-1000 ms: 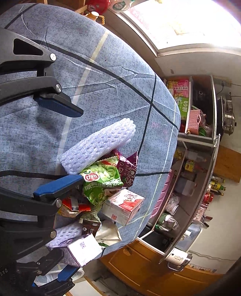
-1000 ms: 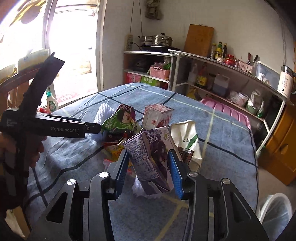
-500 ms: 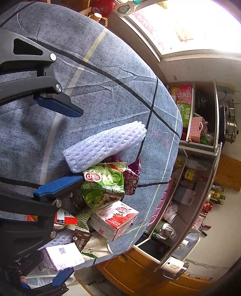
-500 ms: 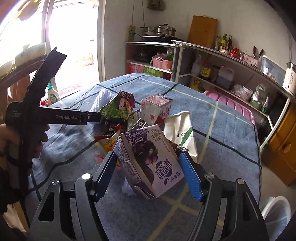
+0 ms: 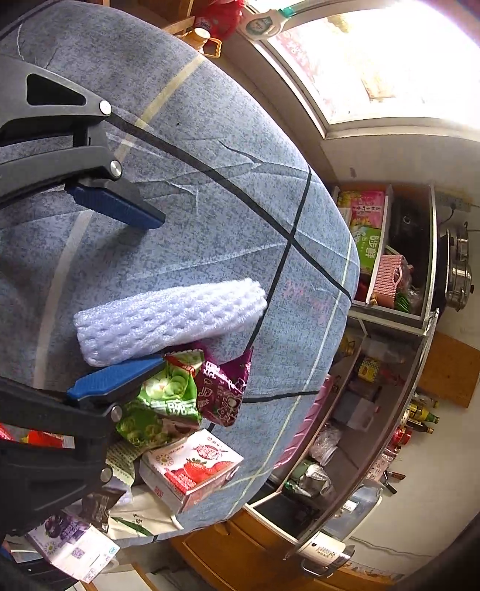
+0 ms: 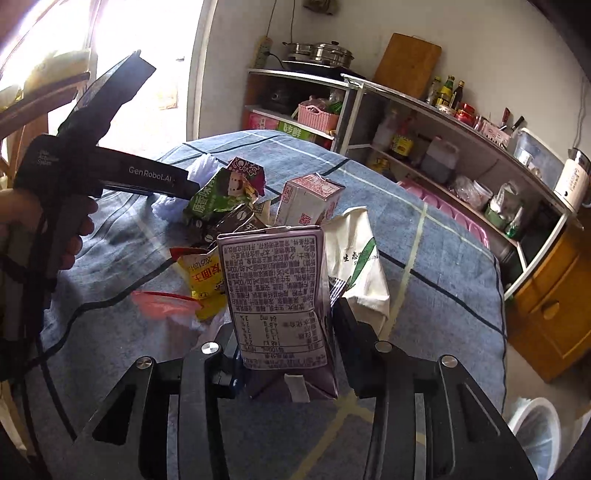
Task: Collect trash
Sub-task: 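Grasp the purple juice carton with the right tool while the left tool grasps the white foam mesh sleeve, then carry the carton and foam sleeve over the white bin while both tools open to drop them, then move both open tools back over the remaining trash on the table, then grasp the white paper bag with the right tool while the left tool grasps another red-lidded cup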
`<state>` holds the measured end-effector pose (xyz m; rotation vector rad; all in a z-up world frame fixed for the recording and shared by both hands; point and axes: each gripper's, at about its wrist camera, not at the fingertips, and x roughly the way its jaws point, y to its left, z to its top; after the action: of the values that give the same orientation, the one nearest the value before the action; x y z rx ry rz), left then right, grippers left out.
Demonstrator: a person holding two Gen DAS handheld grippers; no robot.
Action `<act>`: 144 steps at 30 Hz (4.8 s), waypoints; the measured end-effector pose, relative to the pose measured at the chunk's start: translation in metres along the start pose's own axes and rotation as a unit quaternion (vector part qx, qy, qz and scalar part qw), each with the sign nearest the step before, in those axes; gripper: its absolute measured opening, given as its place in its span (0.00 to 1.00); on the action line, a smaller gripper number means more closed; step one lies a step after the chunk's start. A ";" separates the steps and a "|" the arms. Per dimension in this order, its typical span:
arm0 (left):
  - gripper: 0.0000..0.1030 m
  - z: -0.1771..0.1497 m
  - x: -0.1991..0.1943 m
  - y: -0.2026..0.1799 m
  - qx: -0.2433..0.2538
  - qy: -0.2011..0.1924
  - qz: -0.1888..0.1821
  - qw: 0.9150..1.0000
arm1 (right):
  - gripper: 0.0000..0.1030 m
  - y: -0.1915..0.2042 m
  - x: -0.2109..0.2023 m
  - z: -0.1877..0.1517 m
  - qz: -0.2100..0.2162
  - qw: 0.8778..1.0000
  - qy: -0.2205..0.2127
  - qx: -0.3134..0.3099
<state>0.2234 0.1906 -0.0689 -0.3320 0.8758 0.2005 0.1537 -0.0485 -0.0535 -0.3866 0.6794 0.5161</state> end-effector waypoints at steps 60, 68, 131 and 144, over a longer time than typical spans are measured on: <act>0.26 -0.142 -0.138 -0.291 0.256 -0.001 -0.273 0.927 | 0.38 -0.179 -0.176 -0.128 -0.107 0.952 -0.042 0.283; 0.26 -0.172 -0.120 -0.353 0.297 0.033 -0.286 0.910 | 0.38 -0.219 -0.173 -0.170 -0.139 0.936 0.004 0.324; 0.52 -0.134 -0.137 -0.188 0.180 -0.042 -0.153 0.971 | 0.59 -0.133 -0.129 -0.101 -0.068 0.965 -0.003 0.255; 0.54 -0.114 -0.107 -0.099 0.101 -0.025 -0.062 0.993 | 0.59 -0.094 -0.073 -0.045 -0.001 0.980 0.010 0.199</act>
<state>0.1049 0.0532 -0.0332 -0.1909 0.8158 0.0052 0.1365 -0.1696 -0.0206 -0.0153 0.7815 0.3622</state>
